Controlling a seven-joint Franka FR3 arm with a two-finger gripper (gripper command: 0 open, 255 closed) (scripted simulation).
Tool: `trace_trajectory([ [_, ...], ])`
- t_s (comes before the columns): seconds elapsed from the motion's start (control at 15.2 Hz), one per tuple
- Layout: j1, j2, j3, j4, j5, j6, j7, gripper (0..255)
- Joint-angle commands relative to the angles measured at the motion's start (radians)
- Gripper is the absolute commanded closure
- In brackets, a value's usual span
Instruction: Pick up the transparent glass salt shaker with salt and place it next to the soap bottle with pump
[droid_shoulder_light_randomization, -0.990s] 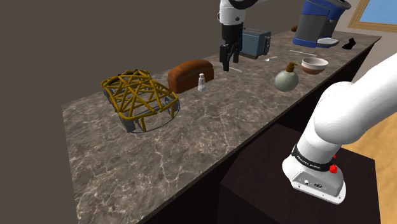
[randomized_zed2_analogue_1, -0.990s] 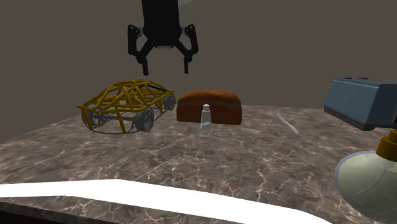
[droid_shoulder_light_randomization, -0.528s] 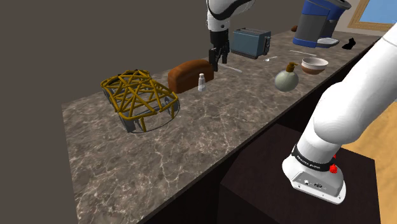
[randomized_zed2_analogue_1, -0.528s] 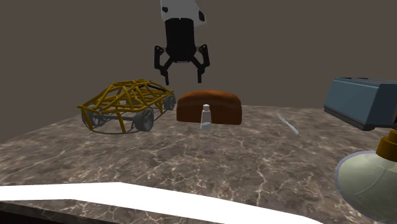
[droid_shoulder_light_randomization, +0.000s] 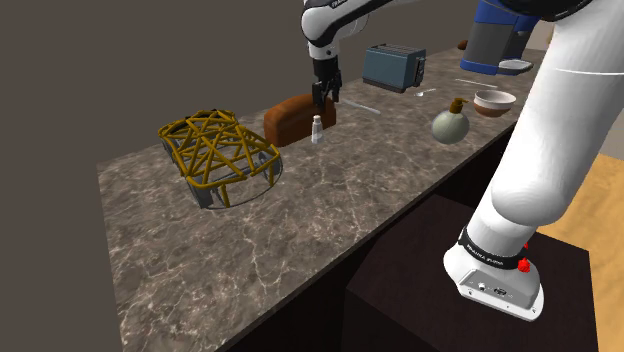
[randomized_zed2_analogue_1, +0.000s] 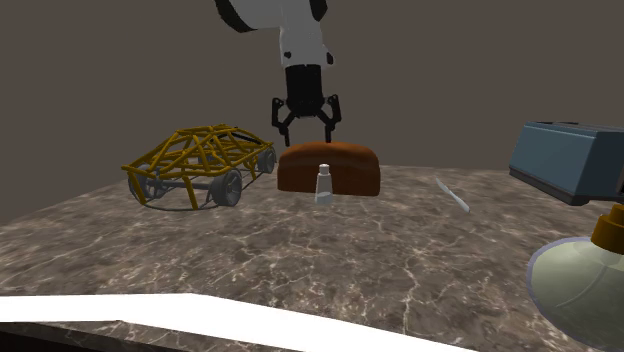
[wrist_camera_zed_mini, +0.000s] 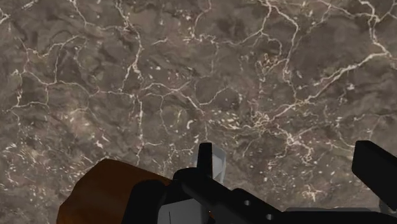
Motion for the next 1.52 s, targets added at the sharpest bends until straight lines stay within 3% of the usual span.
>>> trace_trajectory([
  [0.0,-0.007,0.078,-0.005,0.07,0.005,0.007,-0.021,0],
  [0.46,-0.043,0.375,-0.01,0.401,0.031,-0.031,-0.088,0],
  [0.99,-0.049,0.402,-0.01,0.338,0.032,0.06,-0.09,0],
  [1.45,-0.049,0.402,-0.01,0.338,0.032,0.06,-0.09,0],
])
